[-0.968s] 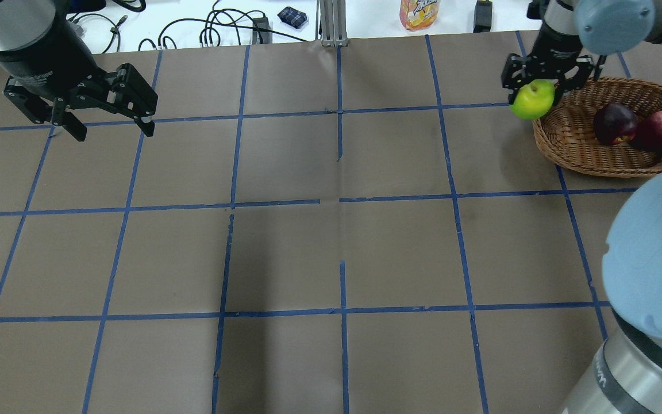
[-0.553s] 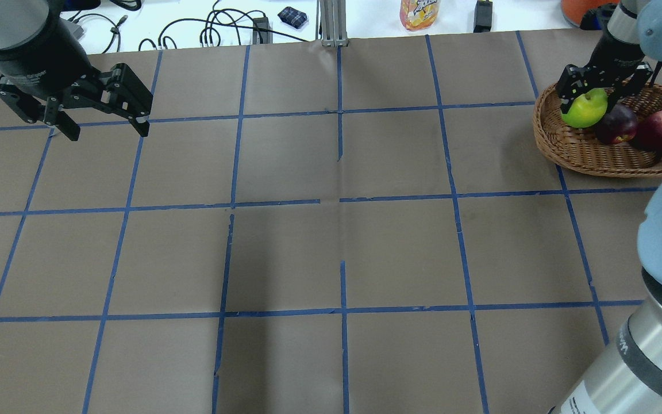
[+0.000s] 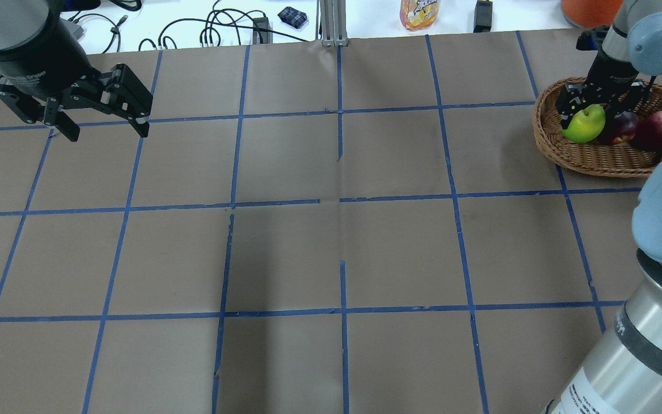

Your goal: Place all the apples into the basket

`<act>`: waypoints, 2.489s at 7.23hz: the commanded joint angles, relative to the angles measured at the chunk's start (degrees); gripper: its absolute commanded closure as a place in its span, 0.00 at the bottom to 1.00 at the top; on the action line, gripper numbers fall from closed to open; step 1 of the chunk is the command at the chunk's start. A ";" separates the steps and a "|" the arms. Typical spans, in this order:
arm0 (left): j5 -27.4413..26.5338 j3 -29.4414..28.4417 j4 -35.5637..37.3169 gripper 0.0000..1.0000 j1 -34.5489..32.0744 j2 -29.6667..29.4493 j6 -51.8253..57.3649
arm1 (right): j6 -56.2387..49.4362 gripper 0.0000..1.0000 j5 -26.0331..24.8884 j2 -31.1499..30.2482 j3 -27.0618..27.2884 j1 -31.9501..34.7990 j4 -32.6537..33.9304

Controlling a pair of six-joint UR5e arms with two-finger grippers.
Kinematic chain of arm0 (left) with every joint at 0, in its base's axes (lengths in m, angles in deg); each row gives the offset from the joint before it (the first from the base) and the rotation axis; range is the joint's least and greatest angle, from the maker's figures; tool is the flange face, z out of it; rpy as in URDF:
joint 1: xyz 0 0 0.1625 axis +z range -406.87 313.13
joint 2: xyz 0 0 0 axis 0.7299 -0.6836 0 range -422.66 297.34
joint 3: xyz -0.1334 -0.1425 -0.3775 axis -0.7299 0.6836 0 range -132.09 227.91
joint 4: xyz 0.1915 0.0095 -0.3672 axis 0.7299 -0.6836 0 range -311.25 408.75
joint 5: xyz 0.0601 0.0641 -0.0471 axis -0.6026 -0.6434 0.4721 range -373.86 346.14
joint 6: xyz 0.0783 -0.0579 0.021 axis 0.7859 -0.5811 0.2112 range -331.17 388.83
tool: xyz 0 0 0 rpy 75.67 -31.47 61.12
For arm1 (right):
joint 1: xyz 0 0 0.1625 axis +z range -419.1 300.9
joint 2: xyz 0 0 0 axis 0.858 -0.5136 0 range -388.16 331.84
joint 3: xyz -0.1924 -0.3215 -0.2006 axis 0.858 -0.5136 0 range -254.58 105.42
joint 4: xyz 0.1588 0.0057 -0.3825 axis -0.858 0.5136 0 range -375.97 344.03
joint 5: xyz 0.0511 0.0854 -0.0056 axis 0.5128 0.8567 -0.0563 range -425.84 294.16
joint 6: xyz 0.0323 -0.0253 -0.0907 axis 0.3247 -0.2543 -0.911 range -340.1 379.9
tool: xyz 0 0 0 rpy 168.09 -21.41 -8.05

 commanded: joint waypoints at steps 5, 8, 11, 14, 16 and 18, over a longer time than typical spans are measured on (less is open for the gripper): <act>0.14 -0.04 -0.18 0.00 0.00 -0.49 -0.09 | 0.63 0.00 2.20 -8.44 -0.38 1.04 -7.51; 0.06 -0.04 -0.18 0.00 -0.18 -0.40 -0.09 | 7.09 0.00 4.49 -22.58 -0.21 6.90 -21.06; 1.02 -0.13 -0.71 0.00 -0.27 -0.49 -0.17 | 23.18 0.00 4.32 -29.54 3.55 21.66 -23.46; 0.41 -0.05 -0.79 0.00 -0.27 0.13 -0.18 | 22.52 0.00 6.25 -37.37 17.08 20.04 -17.44; 0.41 -0.04 -0.79 0.00 -0.27 0.13 -0.18 | 22.25 0.00 6.17 -37.82 16.84 18.44 -17.49; 0.06 0.22 -0.79 0.00 -0.27 0.13 -0.09 | 22.95 0.00 6.25 -38.17 13.61 18.35 -20.10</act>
